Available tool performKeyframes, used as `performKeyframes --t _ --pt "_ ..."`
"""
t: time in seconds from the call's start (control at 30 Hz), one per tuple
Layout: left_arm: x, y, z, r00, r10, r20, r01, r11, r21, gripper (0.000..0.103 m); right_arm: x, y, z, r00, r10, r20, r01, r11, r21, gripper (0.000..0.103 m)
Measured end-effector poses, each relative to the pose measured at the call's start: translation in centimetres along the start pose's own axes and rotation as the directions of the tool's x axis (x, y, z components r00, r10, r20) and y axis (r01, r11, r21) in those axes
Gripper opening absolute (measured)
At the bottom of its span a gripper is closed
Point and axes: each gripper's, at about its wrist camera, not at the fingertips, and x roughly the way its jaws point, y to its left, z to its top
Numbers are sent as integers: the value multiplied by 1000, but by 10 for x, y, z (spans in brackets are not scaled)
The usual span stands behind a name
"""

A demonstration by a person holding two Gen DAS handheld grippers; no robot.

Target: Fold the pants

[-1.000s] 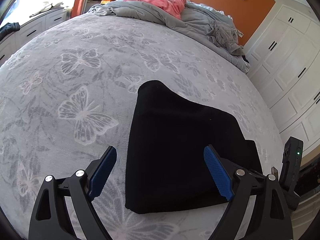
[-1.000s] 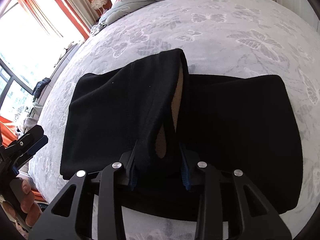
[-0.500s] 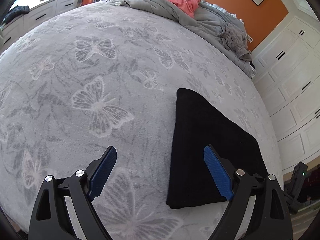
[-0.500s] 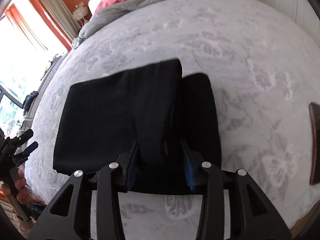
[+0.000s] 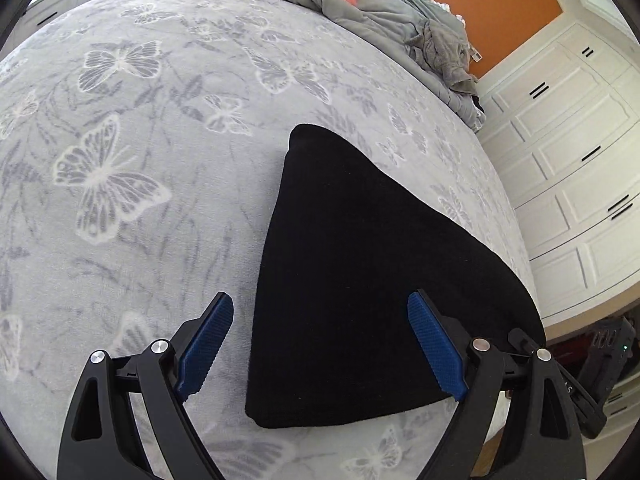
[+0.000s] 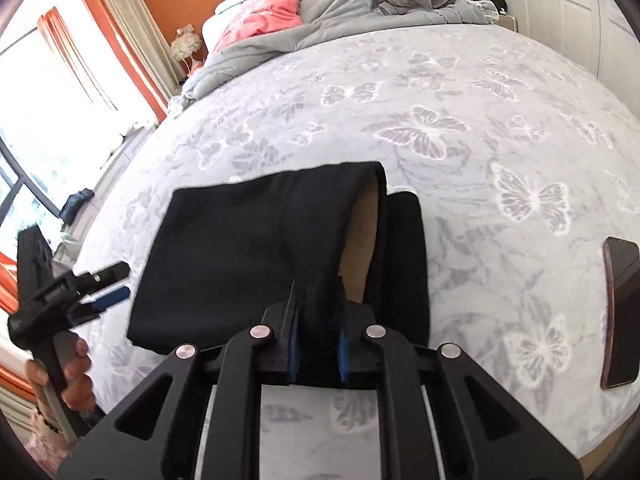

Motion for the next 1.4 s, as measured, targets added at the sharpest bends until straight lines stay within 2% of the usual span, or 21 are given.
performKeyframes --t 0.07,0.1,0.17,0.23,0.27,0.37,0.47,0.6,0.73,0.83,0.93,1.03,1.17,1.27,1.33,1.4 --pt "6 -6 0 1000 12 1 -12 1000 11 86 21 -7 -9 994 -81 -77 81 997 0 28" --pt "9 -8 -1 1000 23 10 -24 1000 18 86 22 -12 -12 995 -67 -74 69 997 27 28" --pt "10 -15 -1 998 46 44 -48 998 44 86 6 -13 -13 999 -43 -21 44 998 53 31" --pt "10 -22 -1 995 60 78 -66 995 80 86 -19 -12 -12 997 -57 60 55 998 36 46" --pt "12 -25 0 995 61 84 -69 993 95 86 -28 -13 -11 995 -63 82 60 998 37 57" --pt "16 -30 -2 998 18 61 -24 995 101 86 -40 -22 -3 992 -31 123 24 998 63 59" --pt "16 -32 -3 997 4 72 -11 995 100 87 -38 -27 0 992 -55 114 47 996 71 68" --pt "18 -28 0 998 -18 66 13 998 63 87 -27 -35 -4 996 -53 76 45 993 114 68" --pt "16 -26 1 998 -27 55 24 998 50 87 -24 -34 -4 998 1 64 -10 990 140 69" --pt "12 -26 -1 998 -20 62 17 998 61 87 -21 -32 -3 998 -9 57 1 990 143 69" --pt "12 -29 -2 998 -42 46 39 998 57 87 -18 -35 -3 997 57 48 -65 982 179 69" --pt "9 -33 -3 997 -18 73 12 996 86 87 -19 -39 -4 998 31 46 -39 981 188 69" --pt "8 -35 -3 996 -66 53 62 996 69 87 -19 -49 -5 996 76 46 -85 966 244 69" --pt "6 -37 -4 996 -41 73 35 996 87 87 -21 -50 -4 997 50 51 -61 969 241 69" --pt "6 -38 -4 996 -65 57 61 995 79 87 -20 -51 -4 995 81 50 -91 963 254 69" --pt "3 -40 -5 995 -68 68 62 994 91 87 -19 -50 -4 996 77 46 -86 963 255 69"
